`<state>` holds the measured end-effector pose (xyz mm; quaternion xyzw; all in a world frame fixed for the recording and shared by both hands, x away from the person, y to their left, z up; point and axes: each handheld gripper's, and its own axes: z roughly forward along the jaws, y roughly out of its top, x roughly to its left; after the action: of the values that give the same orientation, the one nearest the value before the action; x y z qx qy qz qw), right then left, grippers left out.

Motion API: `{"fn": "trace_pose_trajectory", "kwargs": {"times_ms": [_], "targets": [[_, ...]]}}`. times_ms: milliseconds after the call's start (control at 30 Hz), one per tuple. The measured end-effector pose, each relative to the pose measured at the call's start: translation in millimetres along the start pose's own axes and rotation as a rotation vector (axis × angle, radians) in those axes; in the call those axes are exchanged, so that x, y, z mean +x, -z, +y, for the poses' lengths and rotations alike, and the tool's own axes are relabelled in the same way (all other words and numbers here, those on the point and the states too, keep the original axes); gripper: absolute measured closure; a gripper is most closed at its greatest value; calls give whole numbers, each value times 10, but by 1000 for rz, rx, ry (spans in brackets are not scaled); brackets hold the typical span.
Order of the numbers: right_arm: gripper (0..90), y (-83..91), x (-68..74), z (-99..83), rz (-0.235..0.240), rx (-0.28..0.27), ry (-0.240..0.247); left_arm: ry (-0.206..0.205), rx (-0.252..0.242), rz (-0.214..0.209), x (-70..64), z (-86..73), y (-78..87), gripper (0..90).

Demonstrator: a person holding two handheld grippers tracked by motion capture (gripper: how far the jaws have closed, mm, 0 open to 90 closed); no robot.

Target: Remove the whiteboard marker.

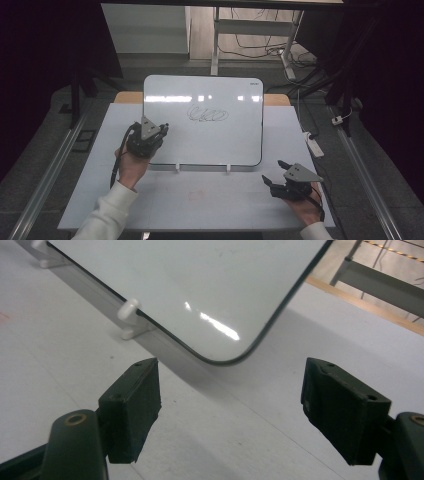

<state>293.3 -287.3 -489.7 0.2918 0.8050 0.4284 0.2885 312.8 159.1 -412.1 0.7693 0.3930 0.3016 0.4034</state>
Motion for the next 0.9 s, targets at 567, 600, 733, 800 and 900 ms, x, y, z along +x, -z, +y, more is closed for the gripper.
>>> {"fn": "trace_pose_trajectory", "kwargs": {"times_ms": [567,600,733,800,900], "targets": [[304,-200,631,403,270,-21,-95,-1,-110,-410,-881,181,-158,817],[315,-226,688,428,286,-13,-97,-6,-109,-420,-938,189,-190,817],[386,-333,887,558,321,18,-129,-24,-109,-443,-1134,215,-301,817],[402,-351,907,580,326,20,-138,-32,-111,-449,-1211,226,-340,817],[473,-407,940,638,340,34,-202,-43,-106,-451,-1298,235,-396,817]]}}
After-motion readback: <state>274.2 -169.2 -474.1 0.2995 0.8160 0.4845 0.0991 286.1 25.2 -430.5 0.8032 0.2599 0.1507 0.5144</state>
